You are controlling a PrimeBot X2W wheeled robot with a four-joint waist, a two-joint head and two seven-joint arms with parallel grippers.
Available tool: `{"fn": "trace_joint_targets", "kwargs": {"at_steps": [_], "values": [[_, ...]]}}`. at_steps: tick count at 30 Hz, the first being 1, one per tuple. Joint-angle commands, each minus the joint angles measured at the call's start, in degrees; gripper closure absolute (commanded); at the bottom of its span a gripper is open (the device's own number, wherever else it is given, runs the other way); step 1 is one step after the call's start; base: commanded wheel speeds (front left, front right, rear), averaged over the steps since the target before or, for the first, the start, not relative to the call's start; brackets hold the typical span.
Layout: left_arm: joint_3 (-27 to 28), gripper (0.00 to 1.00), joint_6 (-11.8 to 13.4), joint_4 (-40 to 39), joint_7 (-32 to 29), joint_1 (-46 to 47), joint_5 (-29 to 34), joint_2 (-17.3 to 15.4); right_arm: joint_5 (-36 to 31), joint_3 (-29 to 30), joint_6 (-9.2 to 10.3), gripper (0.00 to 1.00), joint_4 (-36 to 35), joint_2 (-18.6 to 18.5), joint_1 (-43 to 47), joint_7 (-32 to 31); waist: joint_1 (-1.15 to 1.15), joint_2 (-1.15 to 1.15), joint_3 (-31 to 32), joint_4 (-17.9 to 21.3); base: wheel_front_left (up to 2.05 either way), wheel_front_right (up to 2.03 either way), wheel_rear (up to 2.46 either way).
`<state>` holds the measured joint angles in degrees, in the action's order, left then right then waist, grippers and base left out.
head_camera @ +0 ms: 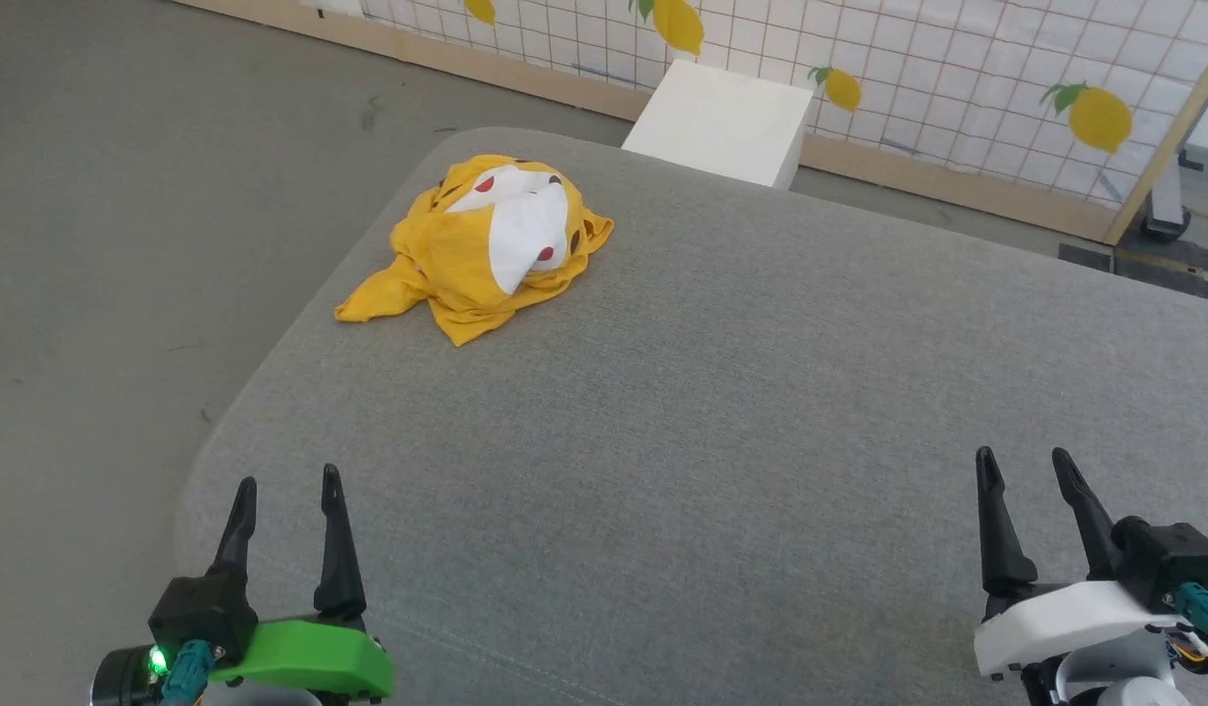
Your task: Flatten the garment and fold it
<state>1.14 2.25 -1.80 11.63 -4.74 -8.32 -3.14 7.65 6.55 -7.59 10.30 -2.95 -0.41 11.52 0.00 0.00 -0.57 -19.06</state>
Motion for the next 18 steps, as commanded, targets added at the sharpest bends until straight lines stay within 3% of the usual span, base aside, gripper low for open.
{"fn": "trace_joint_targets", "kwargs": {"at_steps": [1, 18], "values": [[0.18, 0.00, 0.35, -0.23, 0.56, -1.01, -0.39, 0.21, 0.54, 0.31, 0.08, 0.00, 0.34, 0.06, -0.02, 0.65, 0.00, 0.00, 0.15, -0.41, 0.00, 0.00, 0.00], [0.16, 0.00, 1.37, -0.48, 2.82, -1.59, -2.70, 0.25, 1.12, 2.55, 0.09, 0.00, 2.34, 0.07, -0.78, 2.93, 0.00, 0.00, -0.62, -4.22, 0.00, 0.00, 0.00]]}}
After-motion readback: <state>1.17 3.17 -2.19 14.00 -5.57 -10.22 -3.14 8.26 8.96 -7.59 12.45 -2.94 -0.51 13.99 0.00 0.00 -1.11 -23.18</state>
